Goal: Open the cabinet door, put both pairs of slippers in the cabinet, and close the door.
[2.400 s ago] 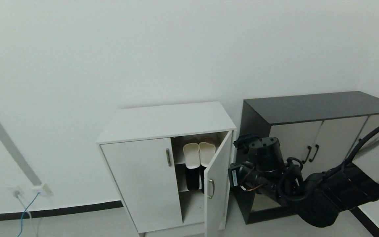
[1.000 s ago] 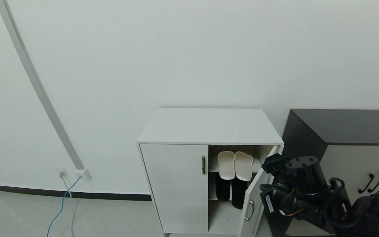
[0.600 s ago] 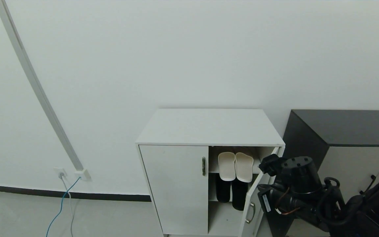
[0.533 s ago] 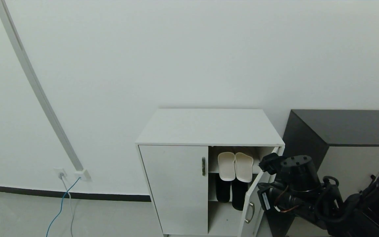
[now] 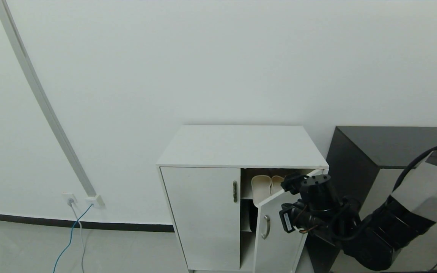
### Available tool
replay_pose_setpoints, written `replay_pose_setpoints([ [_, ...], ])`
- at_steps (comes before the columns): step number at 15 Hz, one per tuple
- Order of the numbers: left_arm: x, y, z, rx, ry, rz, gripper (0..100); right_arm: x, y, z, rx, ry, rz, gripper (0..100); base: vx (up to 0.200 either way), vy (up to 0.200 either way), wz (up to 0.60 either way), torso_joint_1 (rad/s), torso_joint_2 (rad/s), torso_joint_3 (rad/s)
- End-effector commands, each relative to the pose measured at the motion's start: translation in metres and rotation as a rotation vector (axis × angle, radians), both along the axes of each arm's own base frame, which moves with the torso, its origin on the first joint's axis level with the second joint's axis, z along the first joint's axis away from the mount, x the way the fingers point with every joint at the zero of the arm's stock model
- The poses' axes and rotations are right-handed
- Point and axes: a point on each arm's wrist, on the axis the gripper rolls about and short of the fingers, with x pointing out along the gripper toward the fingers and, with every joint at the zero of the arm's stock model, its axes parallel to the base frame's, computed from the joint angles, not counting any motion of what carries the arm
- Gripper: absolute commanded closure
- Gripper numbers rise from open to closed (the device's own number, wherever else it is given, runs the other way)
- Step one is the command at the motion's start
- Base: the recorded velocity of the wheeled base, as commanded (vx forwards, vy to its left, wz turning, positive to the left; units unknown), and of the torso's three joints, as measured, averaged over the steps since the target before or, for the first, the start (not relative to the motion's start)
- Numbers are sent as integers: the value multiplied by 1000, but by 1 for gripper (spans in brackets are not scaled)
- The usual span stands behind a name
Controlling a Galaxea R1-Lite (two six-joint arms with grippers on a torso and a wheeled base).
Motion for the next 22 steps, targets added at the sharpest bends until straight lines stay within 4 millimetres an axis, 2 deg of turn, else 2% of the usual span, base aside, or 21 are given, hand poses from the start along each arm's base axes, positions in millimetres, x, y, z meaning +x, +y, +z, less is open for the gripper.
replay_pose_setpoints([
  [1, 0, 0, 0, 0, 2, 1, 100, 13, 7, -14, -4, 12, -3, 100, 0, 0, 0, 0, 0, 0],
  [8, 0, 0, 0, 1, 2, 1, 100, 59, 25, -37, 29, -36, -32, 100, 0, 0, 0, 0, 0, 0],
  [10, 0, 0, 0, 0, 2, 1, 100, 71, 30, -37, 45, -60, -39, 100, 0, 0, 0, 0, 0, 0],
  [18, 0, 0, 0, -2, 2, 1, 100, 110, 30, -45, 78, -116, -84, 100, 0, 0, 0, 0, 0, 0],
  [22, 0, 0, 0, -2, 2, 1, 100, 120, 23, -51, 81, -118, -109, 100, 0, 0, 0, 0, 0, 0],
])
